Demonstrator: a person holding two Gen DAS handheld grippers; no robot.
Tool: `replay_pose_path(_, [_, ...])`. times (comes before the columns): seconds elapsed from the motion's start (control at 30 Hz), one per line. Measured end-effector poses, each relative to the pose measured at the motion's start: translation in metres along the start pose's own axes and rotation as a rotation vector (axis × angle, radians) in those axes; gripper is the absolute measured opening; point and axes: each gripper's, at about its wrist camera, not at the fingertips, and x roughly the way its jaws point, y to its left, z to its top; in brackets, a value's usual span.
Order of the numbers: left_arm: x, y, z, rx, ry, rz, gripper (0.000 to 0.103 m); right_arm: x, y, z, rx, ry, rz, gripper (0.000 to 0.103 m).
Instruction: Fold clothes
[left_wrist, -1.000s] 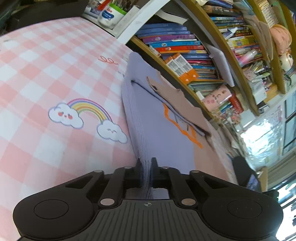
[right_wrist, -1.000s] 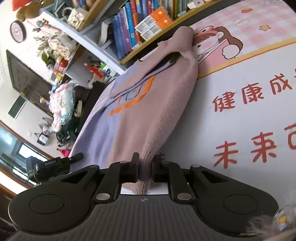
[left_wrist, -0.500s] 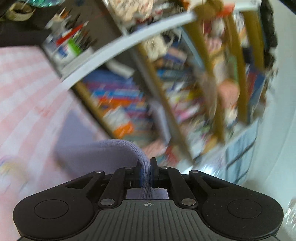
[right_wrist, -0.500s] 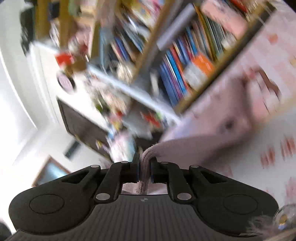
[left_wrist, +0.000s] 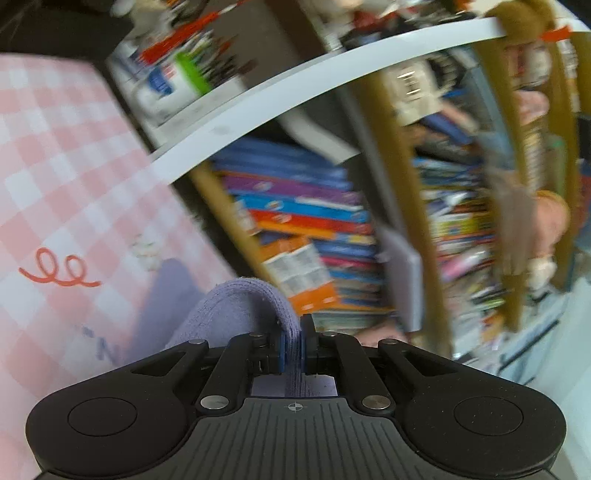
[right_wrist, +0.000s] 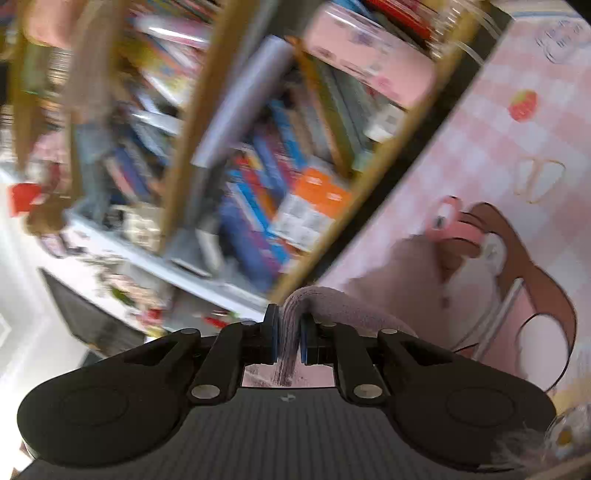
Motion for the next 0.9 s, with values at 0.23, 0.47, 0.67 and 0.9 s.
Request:
replay_pose_path(0.23, [0.0,0.014,-0.001,0.06,-0.009,0.065,0.054,0.007,-0.026,0.005,-0.044,-0.02,-0.086,0.046])
replay_pose_path(0.47, [-0.019,-0.012,-0.007,0.359,-0.11,0.185,0.051,-0.007,0.017,-0.012,-0.509,-0.016,-0.299,0.041])
replay_pose_path(0.67, [0.0,-0.018,-0.018,0.501,-0.003,0.382,0.051,0.011,0.021,-0.033,-0.673,0.019,-0.429,0.018])
replay_pose_path(0.9, [-0.003,-0.017,-0.022,0.505,0.016,0.312,0.006,0.013,0.02,-0.036,-0.698,-0.018,-0.456,0.004])
